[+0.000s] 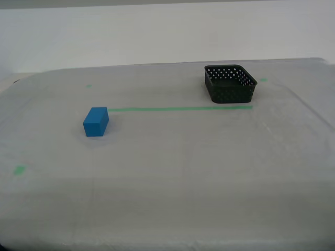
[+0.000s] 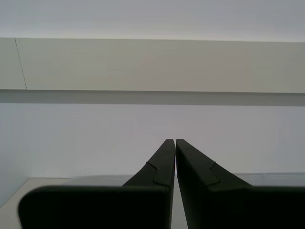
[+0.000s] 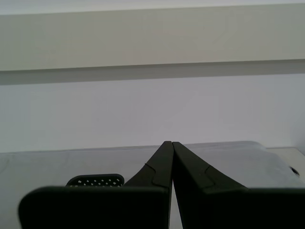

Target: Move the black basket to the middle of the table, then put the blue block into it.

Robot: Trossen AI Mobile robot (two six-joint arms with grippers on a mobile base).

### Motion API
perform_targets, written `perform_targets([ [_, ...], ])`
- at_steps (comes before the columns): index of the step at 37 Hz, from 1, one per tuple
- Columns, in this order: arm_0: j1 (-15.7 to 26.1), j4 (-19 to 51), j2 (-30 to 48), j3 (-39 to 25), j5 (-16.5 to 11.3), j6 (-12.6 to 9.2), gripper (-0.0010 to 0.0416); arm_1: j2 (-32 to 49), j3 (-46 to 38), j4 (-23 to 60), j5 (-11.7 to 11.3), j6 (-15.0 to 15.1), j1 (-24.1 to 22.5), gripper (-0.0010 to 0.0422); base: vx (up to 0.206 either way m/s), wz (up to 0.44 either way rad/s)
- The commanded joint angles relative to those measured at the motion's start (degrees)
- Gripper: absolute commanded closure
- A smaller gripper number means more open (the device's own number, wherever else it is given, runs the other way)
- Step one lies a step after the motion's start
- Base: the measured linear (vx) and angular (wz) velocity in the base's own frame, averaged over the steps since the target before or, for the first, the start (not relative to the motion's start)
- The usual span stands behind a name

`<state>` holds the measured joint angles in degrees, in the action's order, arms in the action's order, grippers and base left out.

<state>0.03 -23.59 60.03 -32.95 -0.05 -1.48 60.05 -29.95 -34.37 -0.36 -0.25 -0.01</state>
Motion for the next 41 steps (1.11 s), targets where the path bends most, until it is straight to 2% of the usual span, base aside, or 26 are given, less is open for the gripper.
perform_targets([
  [1, 0.0, 3.0, 0.0, -1.6, -0.2, -0.1, 0.0406, 0.0, 0.0, -0.2, 0.0, 0.1, 0.0, 0.0412, 0.0, 0.0],
  [16, 0.0, 26.2, 0.5, -13.4, -0.1, -0.1, 0.0406, 0.0, 0.0, -0.2, 0.0, 0.1, 0.0, 0.0412, 0.0, 0.0],
  [28, 0.0, 41.1, 2.7, -23.3, -0.1, -0.1, 0.0406, 0.0, 0.0, -0.2, 0.0, 0.1, 0.0, 0.0412, 0.0, 0.0],
  [41, 0.0, 58.8, 11.0, -36.3, -0.1, 0.0, 0.0406, 0.0, 0.0, -0.2, 0.0, 0.1, 0.0, 0.0412, 0.0, 0.0],
])
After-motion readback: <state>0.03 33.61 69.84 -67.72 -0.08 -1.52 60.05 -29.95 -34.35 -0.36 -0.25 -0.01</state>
